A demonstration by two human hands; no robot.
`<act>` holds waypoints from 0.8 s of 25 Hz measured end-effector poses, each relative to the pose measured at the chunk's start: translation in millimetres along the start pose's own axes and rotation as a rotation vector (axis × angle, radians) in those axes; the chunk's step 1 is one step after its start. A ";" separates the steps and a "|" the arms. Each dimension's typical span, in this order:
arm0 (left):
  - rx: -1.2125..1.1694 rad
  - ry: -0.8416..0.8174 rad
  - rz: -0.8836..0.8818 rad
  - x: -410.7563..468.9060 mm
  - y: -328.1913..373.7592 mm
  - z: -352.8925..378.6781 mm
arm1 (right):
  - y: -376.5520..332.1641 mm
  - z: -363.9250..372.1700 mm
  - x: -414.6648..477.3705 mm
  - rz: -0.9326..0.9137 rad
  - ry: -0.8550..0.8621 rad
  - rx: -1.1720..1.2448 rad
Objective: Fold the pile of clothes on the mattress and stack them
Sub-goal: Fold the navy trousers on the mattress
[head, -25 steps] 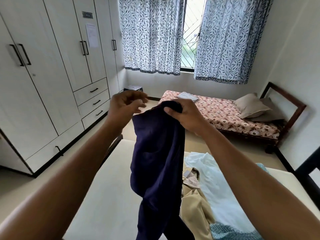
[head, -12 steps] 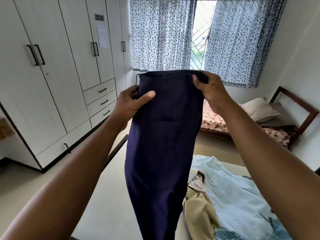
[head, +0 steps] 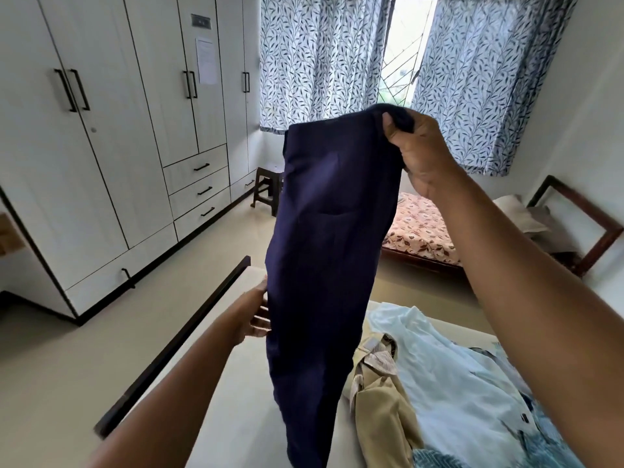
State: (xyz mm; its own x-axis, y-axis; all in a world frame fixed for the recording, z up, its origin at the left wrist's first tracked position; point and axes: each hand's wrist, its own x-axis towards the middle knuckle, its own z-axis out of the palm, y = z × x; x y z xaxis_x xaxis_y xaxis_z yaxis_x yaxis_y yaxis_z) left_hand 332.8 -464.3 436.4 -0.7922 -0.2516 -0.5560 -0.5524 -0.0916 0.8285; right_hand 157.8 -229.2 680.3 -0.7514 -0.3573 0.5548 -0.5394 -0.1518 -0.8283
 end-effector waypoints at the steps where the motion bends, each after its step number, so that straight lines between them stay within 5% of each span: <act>1: 0.046 -0.029 0.012 -2.4 2.5 4.1 | -3.1 -1.5 4.3 -0.017 0.009 0.000; 9: -0.230 -0.420 0.127 -5.9 26.3 47.3 | 3.3 -38.1 4.7 0.012 0.121 0.019; 14: -0.627 -0.088 0.407 20.0 55.7 21.5 | 19.7 -80.4 -9.7 0.097 0.207 0.075; 16: -0.812 -0.098 0.514 21.3 74.4 1.0 | 23.0 -98.1 -11.1 0.137 0.253 0.120; 20: -0.235 -0.440 0.243 2.6 90.8 -8.1 | 27.7 -102.8 -6.9 0.162 0.261 0.152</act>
State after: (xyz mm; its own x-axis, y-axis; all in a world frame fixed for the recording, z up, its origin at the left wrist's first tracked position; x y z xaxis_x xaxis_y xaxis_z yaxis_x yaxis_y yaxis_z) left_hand 282.7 -481.0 510.7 -0.9510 0.1293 -0.2810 -0.3078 -0.3059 0.9009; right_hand 109.0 -136.2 661.6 -0.9051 -0.1435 0.4002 -0.3571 -0.2545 -0.8987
